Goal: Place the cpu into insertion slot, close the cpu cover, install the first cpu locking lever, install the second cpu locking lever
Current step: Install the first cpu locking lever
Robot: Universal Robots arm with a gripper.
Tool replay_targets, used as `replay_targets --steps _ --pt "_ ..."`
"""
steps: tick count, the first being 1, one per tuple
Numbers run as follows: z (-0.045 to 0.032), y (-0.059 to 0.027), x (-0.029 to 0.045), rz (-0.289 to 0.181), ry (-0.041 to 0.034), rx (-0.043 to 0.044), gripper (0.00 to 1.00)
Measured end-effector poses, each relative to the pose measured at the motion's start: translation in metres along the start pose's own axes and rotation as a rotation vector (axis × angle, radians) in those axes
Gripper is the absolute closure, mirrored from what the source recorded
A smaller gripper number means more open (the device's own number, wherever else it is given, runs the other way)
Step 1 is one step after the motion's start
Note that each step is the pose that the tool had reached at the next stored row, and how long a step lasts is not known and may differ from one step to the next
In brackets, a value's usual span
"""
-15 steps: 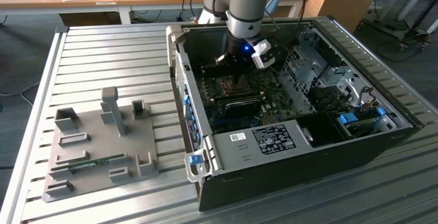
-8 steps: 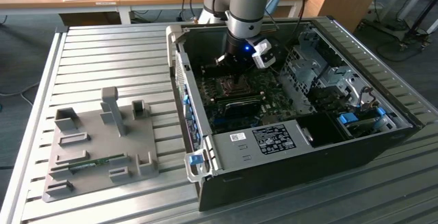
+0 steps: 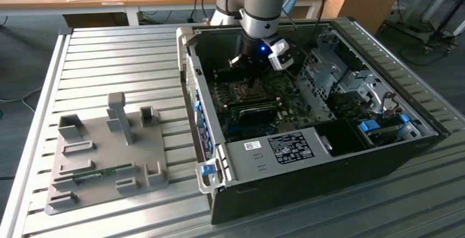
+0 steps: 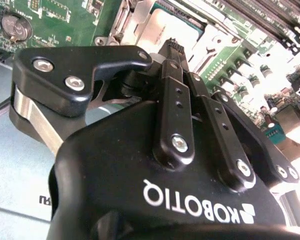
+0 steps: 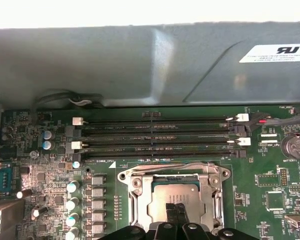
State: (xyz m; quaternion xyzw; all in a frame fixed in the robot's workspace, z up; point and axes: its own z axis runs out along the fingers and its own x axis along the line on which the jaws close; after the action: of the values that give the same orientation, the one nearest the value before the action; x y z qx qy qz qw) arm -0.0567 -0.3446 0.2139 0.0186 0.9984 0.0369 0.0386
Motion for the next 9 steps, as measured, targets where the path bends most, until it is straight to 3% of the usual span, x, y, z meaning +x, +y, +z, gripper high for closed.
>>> replay_targets --steps 9 --pt "-0.0001 0.0 -0.0004 0.0 0.001 0.0001 0.89"
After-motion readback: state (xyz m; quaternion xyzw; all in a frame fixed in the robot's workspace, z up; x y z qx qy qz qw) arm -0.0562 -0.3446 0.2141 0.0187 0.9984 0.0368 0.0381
